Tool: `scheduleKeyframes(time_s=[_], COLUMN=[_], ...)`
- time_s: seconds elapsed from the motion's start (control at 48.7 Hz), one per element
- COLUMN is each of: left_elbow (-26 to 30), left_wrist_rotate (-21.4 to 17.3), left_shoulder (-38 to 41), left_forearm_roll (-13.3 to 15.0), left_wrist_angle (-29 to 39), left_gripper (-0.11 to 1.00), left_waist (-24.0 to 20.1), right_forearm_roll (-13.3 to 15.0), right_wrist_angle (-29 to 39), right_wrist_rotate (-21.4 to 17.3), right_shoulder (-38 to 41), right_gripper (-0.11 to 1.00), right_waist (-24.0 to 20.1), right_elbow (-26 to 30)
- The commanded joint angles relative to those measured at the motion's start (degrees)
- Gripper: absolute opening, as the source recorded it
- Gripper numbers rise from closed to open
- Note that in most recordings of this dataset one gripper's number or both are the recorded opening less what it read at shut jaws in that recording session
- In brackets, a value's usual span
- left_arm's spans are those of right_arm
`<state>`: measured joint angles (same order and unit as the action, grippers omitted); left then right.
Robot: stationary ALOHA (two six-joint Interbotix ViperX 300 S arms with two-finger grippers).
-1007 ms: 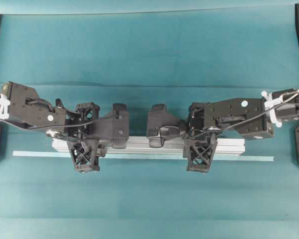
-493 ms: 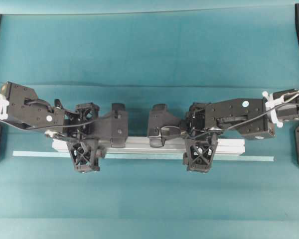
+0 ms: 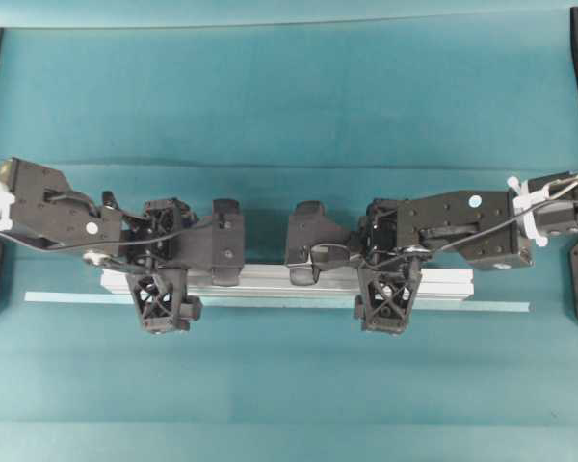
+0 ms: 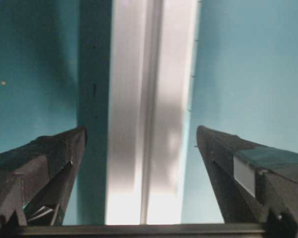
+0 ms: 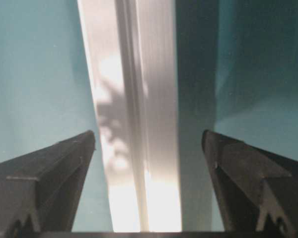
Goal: Lift the metal rail with both hands.
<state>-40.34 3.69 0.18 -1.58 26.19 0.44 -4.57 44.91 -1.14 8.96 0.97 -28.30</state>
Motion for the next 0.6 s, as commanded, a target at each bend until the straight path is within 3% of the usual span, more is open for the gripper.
scheduleKeyframes(time_s=[0.0, 0.288, 0.575], left_elbow=[0.7, 0.4, 0.4], left_wrist_rotate=[-0.1, -0.2, 0.1], left_shoulder=[-4.0, -16.4, -25.0], left_forearm_roll=[0.0, 0.0, 0.0], left_wrist_angle=[1.2, 4.8, 3.9], left_gripper=[0.99, 0.99, 0.99], left_waist=[0.3, 0.8, 0.8], right_forearm_roll=[0.1, 0.2, 0.2], right_wrist_angle=[-0.7, -1.2, -1.5], right_wrist_rotate=[-0.4, -0.4, -0.3], right_shoulder=[-2.5, -12.4, -21.9], right_gripper=[0.95, 0.95, 0.95], right_waist=[-0.2, 0.3, 0.4], right_elbow=[0.3, 0.3, -0.4])
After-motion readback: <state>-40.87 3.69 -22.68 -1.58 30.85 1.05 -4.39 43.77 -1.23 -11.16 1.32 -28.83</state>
